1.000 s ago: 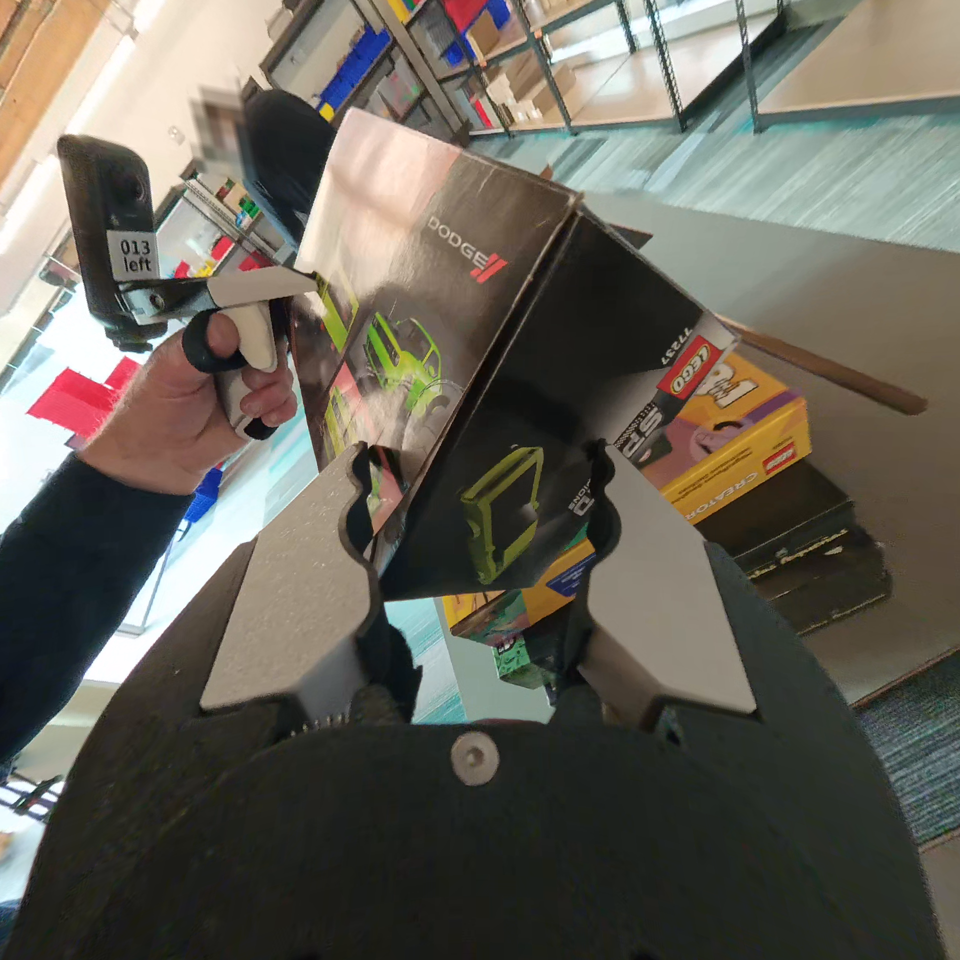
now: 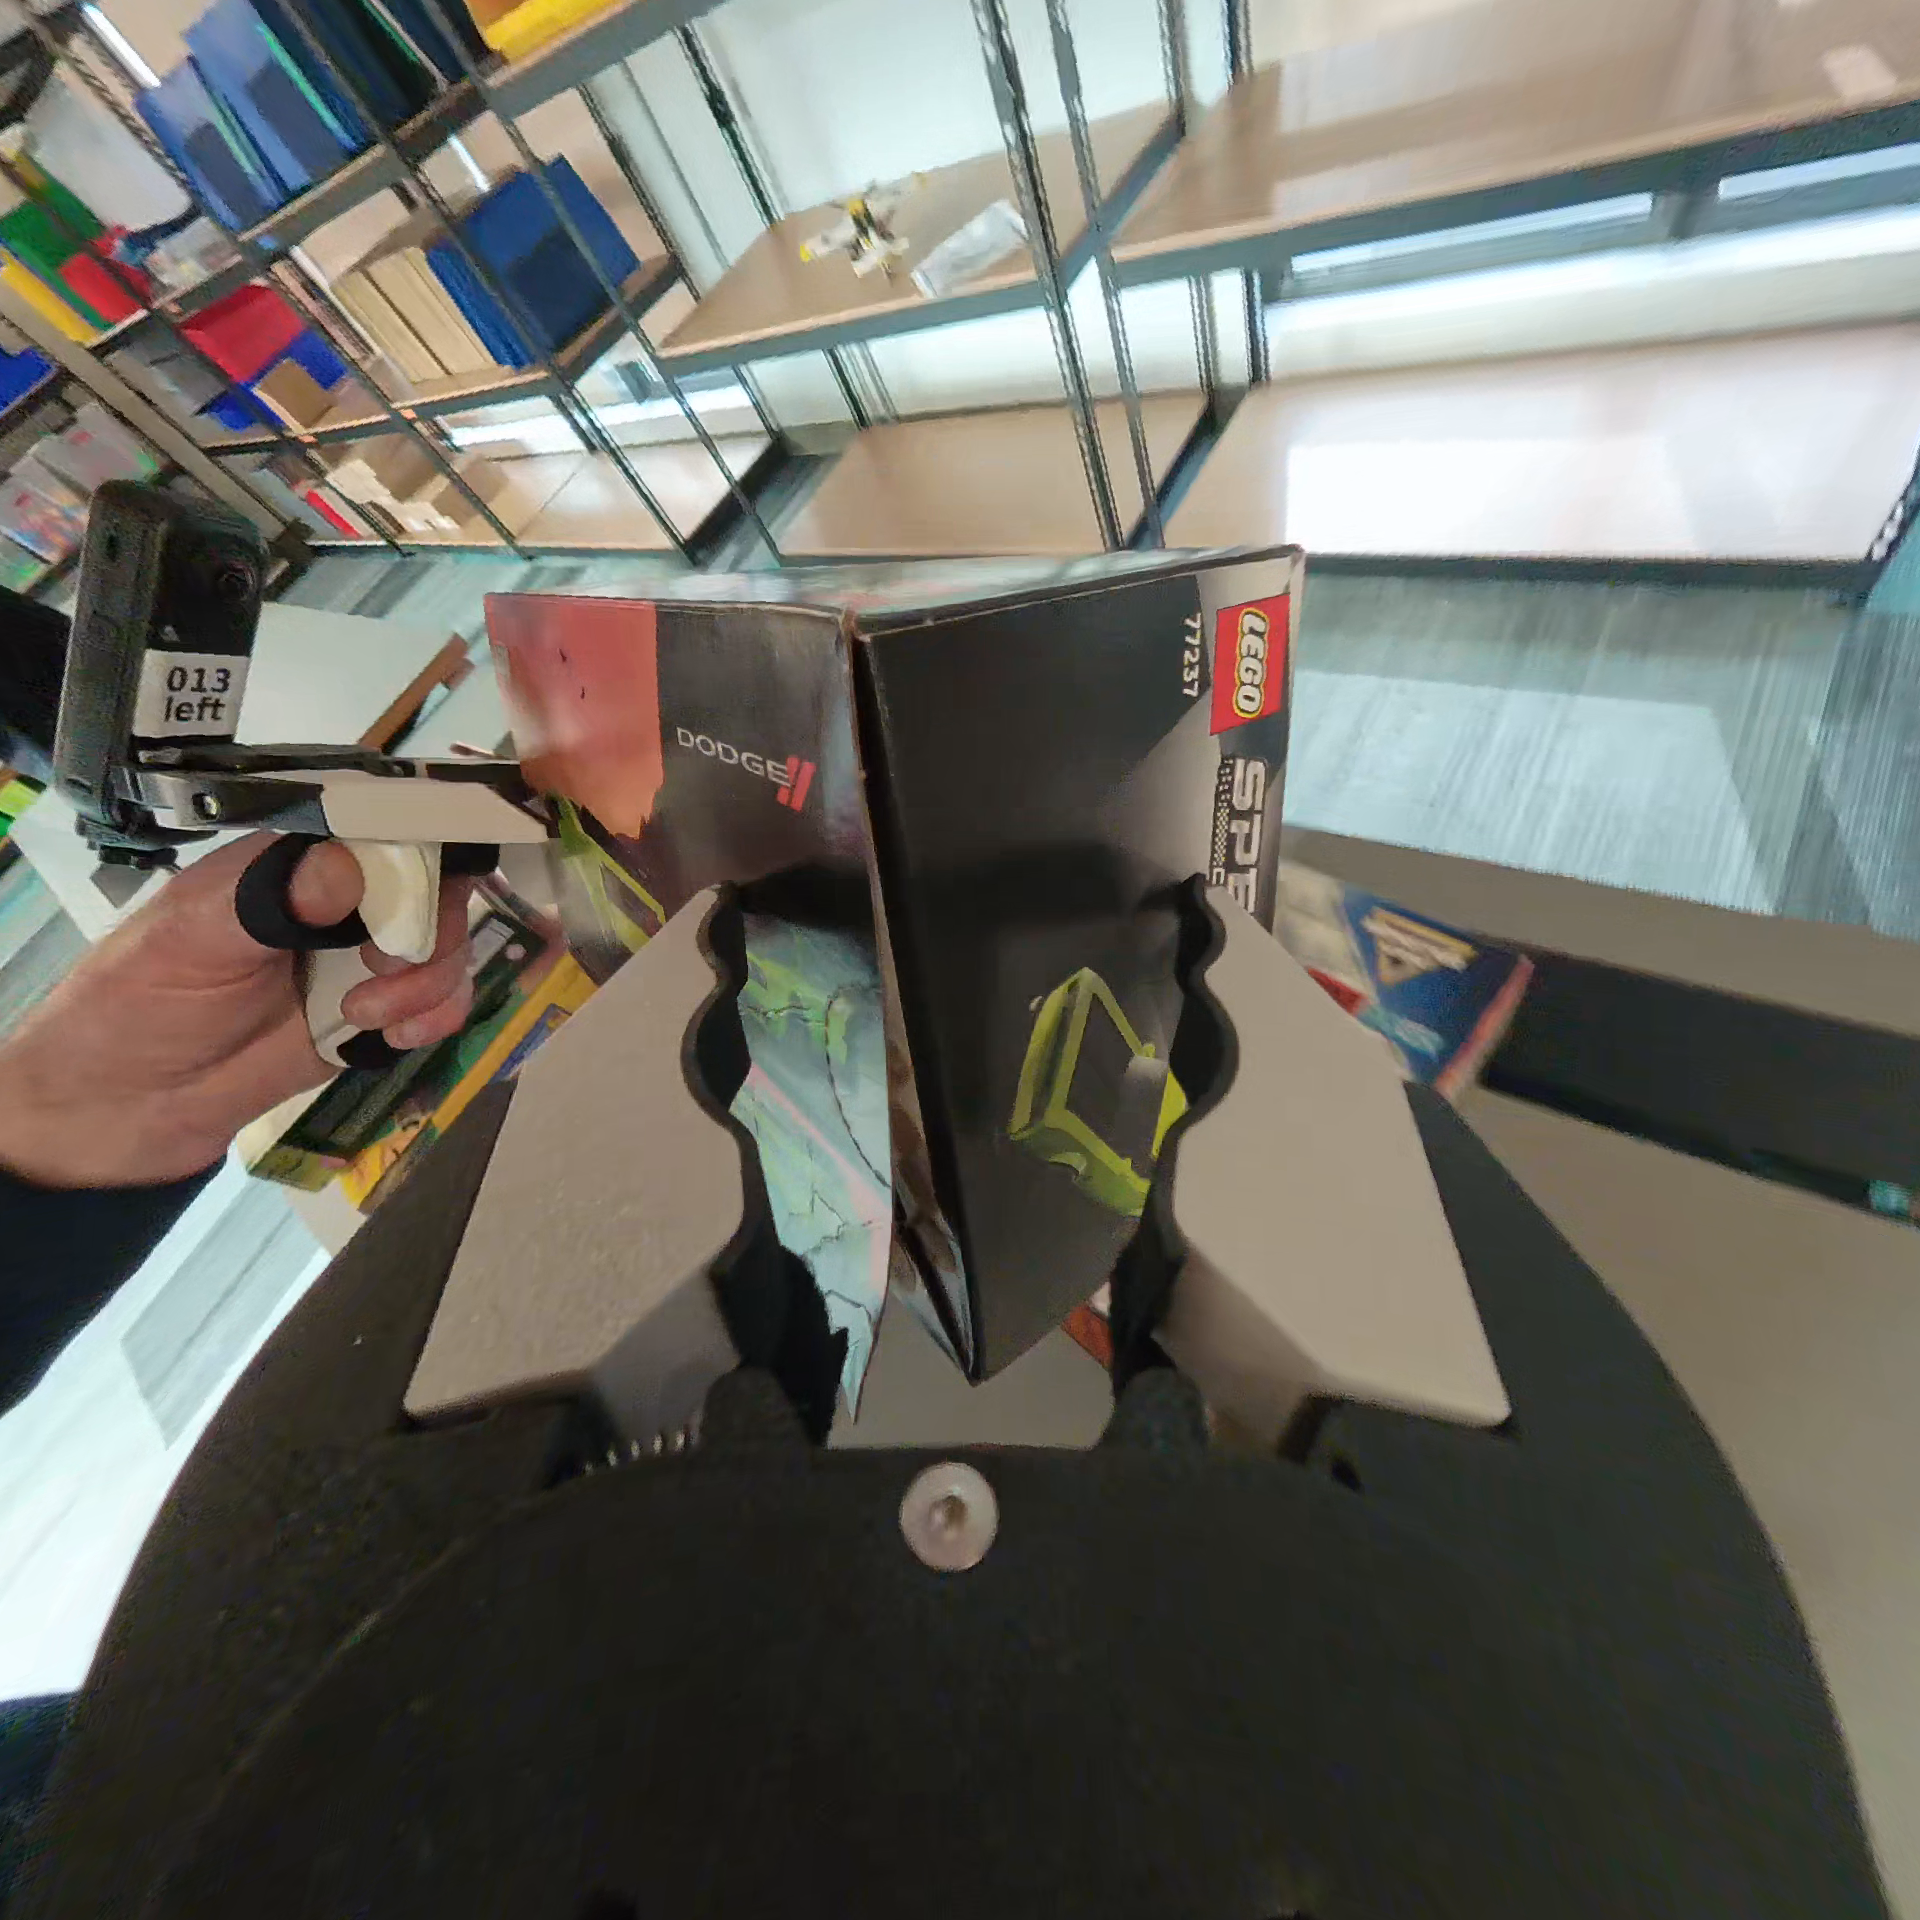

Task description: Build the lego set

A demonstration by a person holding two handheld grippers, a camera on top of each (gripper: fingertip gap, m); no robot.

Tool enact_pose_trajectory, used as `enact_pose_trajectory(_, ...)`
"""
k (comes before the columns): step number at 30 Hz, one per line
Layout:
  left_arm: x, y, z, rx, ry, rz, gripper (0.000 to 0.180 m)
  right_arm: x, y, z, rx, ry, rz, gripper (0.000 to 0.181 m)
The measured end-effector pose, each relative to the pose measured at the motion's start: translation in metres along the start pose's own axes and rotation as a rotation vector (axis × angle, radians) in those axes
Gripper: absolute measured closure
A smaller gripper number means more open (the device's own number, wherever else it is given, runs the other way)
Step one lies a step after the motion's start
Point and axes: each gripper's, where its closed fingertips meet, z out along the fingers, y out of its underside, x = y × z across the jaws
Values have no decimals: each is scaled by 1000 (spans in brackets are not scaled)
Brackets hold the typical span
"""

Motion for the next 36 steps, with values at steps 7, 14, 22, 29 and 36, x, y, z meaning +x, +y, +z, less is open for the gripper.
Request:
enact_pose_trajectory(7,-9,7,40,-136,-2,-23,96,70,49,4,-150,-58,234,96)
enact_pose_trajectory(14,-17,20,48,-190,43,-96,97,87,64,20,-227,-86,277,89)
enact_pose_trajectory(22,-24,21,34,-177,50,-114,97,67,78,14,-281,-85,228,93)
enact_pose_trajectory(29,-12,17,-11,-105,32,-1,81,81,31,-24,-30,129,73,92)
enact_pose_trajectory(36,-38,-3,-143,-5,-175,144,69,-90,5,-2,141,-125,-201,88)
